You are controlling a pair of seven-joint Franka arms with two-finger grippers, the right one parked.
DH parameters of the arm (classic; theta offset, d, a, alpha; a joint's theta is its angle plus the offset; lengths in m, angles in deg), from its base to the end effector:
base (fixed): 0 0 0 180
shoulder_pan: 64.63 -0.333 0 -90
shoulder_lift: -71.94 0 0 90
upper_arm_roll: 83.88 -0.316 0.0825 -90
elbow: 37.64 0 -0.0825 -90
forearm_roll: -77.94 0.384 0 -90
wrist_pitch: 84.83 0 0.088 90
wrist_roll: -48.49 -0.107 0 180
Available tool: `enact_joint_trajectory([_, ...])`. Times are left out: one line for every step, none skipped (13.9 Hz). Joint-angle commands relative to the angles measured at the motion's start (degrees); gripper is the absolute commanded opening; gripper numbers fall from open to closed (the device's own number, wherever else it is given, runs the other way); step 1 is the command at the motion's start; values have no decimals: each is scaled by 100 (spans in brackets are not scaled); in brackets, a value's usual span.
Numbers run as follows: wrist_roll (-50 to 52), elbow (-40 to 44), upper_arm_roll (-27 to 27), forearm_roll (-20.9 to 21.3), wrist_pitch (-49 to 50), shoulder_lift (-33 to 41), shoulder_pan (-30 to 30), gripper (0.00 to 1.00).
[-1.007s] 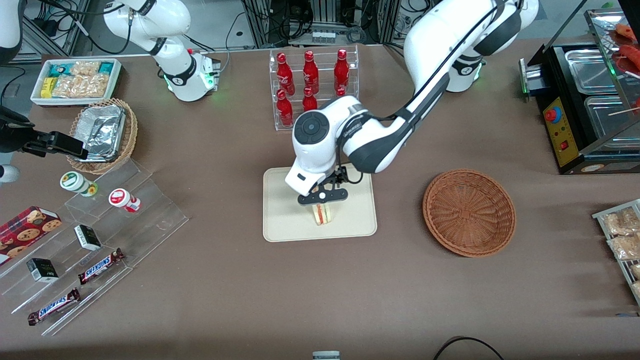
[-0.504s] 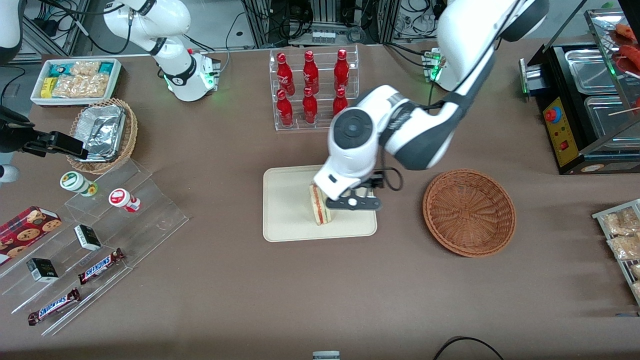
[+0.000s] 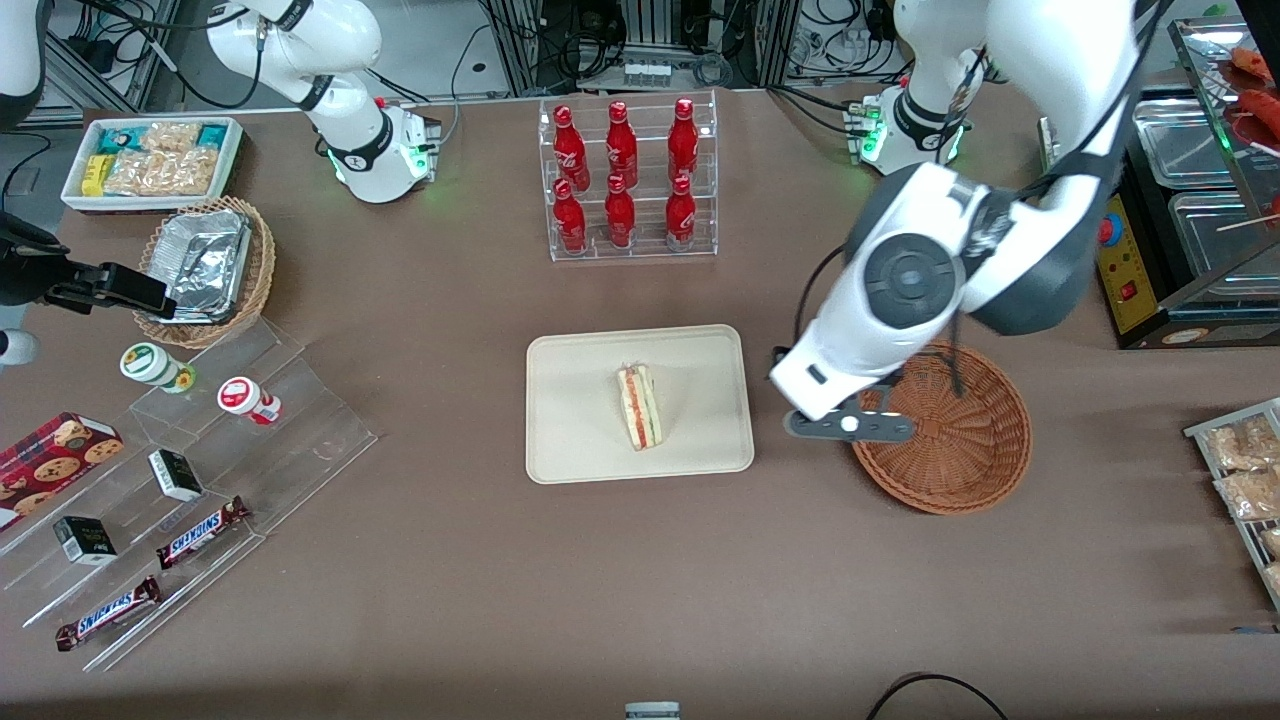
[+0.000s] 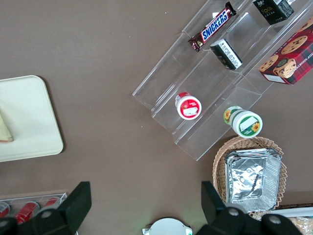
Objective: Place sandwich from basket to tray
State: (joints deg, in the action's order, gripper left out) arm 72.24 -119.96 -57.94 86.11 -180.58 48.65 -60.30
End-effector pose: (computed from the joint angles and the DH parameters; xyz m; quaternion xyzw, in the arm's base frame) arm 0.5956 -0.2793 0.4672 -0.9960 0.0582 0.0665 0.0142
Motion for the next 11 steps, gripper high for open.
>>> enact_joint_trajectory([-484,-705,33,-219,21,693,-414,100])
enact_joint_trajectory([-494,-785,7,-219,21,763,-441,100])
enact_joint_trajectory([-502,-803,-2,-219,30,807,-528,100])
enact_joint_trajectory([-555,-899,-10,-219,38,895,-590,100])
enact_joint_trajectory([-738,-1083,-10,-228,21,1061,-739,100])
enact_joint_trajectory([-905,-1241,-37,-307,-5,1219,-757,100])
enact_joint_trajectory([-1081,-1321,-254,-412,21,1352,-714,100])
enact_joint_trajectory([-1239,-1339,-457,-491,56,1449,-653,100])
enact_joint_trajectory([-1432,-1374,-546,-561,187,1563,-626,100])
enact_joint_trajectory([-1600,-1383,-677,-580,353,1677,-617,100])
enact_joint_trajectory([-1793,-1383,-835,-588,546,1782,-600,100])
